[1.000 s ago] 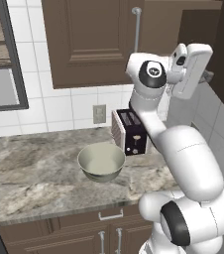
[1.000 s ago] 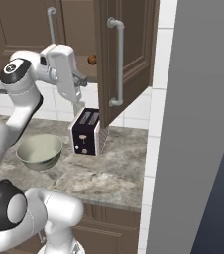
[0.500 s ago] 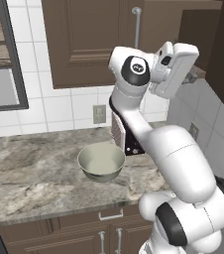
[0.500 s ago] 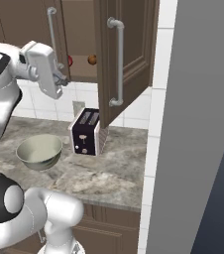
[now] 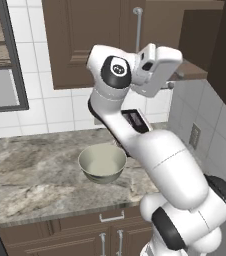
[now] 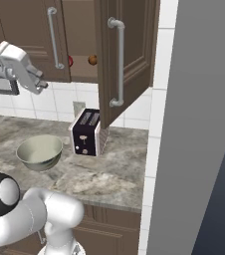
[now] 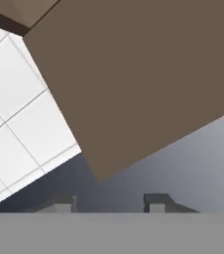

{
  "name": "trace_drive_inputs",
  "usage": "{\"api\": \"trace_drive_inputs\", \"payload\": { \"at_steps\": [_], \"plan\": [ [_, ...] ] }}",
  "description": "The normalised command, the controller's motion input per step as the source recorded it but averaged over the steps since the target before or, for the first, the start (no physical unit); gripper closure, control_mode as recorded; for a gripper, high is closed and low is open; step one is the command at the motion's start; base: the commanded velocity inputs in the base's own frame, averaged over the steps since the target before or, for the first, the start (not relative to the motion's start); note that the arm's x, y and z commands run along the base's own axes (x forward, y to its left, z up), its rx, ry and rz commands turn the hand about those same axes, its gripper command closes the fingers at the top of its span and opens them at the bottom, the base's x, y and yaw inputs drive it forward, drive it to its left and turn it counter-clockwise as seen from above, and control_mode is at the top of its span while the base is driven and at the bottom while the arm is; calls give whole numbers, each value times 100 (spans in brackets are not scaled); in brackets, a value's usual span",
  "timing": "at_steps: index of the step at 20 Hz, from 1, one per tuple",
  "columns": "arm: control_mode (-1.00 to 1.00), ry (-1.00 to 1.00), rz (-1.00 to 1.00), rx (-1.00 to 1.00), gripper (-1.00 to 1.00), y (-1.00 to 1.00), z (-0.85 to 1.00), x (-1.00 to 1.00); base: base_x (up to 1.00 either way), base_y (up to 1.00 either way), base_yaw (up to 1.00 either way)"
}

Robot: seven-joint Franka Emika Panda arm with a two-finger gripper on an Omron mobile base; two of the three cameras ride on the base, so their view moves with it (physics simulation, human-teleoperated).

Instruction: Open the cabinet. Pick the peach and pear from the cabinet and place them into the bowl. Then close the cabinet.

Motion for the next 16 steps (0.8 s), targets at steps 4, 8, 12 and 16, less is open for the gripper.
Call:
{"api": "trace_drive_inputs", "payload": {
  "at_steps": [4, 8, 12, 16],
  "plan": [
    [-100, -2, 5, 2, -100, 6, 8, -29, 0, 0, 0],
    [-100, -5, 9, 15, -100, 0, 4, -14, 0, 0, 0],
    [-100, -30, 1, 24, -100, 1, 0, 0, 0, 0, 0],
    [-100, -28, 6, 26, -100, 6, 0, 4, 0, 0, 0]
  ]
}}
